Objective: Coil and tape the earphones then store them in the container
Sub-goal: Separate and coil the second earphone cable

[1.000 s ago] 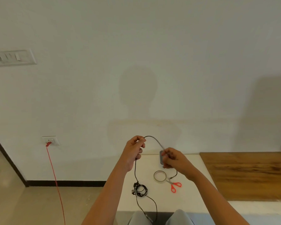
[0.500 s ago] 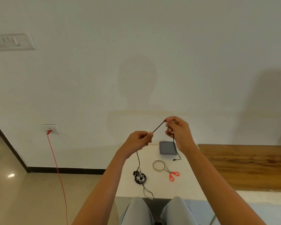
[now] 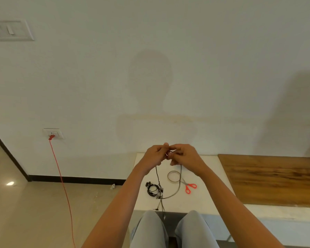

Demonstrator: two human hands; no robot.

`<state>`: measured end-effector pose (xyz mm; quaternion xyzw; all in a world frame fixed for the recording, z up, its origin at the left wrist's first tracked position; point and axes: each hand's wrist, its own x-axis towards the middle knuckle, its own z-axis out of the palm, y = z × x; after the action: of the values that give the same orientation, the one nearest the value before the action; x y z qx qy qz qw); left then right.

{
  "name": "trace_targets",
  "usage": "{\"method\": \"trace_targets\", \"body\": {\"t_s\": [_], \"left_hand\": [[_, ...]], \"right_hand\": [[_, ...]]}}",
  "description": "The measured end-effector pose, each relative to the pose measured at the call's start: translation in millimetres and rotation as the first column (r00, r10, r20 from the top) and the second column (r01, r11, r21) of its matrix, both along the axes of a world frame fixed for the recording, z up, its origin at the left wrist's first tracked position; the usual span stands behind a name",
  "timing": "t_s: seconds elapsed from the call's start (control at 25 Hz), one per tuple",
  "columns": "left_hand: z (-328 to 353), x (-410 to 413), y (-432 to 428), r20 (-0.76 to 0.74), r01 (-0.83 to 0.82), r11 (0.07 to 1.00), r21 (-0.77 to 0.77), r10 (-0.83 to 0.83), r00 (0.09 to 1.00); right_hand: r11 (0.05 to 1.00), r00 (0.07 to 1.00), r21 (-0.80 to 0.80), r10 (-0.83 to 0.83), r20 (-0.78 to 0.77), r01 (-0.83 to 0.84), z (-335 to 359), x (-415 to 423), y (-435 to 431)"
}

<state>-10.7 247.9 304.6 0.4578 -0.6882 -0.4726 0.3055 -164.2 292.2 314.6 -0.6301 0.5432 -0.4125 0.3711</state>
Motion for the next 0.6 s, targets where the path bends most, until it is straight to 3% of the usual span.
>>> {"method": "trace_targets", "body": {"t_s": [0.12,0.24,0.28,0.32,0.36,0.44,0.52,0.6], "left_hand": [[-12.9,9.7,-2.1,-0.004,0.001,1.0,0.015,-0.001,1.0],[-34.2,30.0,-4.1,0.016,-0.002,1.0,-0.006,0.002,1.0],[-39.8,35.3,-4.1,-0.007,-0.014,1.0,0.013,0.014,1.0],[-43.2,37.9,-4.1,-0.042,-0.029,0.999,0.04,0.031,0.999],[-44.0,37.1,-4.3,-0.075,-0.036,0.997,0.065,0.04,0.996],[-38.5,27.1,-3.8,-0.106,-0.007,0.997,0.083,0.015,0.994],[-29.7,11.2,-3.2,-0.114,0.033,0.996,0.08,-0.024,0.993],[-23.9,1.6,-5.2,-0.1,0.017,0.997,0.07,-0.01,0.995]], "right_hand": [[0.964,0.965,-0.089,-0.241,0.103,0.251,-0.4,-4.3,-9.1],[0.834,0.781,-0.08,-0.471,0.409,0.545,11.0,-20.2,-17.3],[0.792,0.743,-0.077,-0.529,0.411,0.606,12.9,-27.2,-18.1],[0.791,0.773,-0.088,-0.559,0.299,0.606,12.8,-32.1,-19.2],[0.843,0.848,-0.097,-0.52,0.102,0.529,9.2,-33.0,-19.7],[0.975,0.945,-0.023,-0.221,-0.24,0.222,-4.7,-22.3,-18.2],[0.999,0.958,0.035,0.033,-0.284,-0.024,-18.9,-7.4,-16.5],[0.998,0.977,0.03,0.06,-0.205,-0.055,-24.5,2.9,-14.3]]}}
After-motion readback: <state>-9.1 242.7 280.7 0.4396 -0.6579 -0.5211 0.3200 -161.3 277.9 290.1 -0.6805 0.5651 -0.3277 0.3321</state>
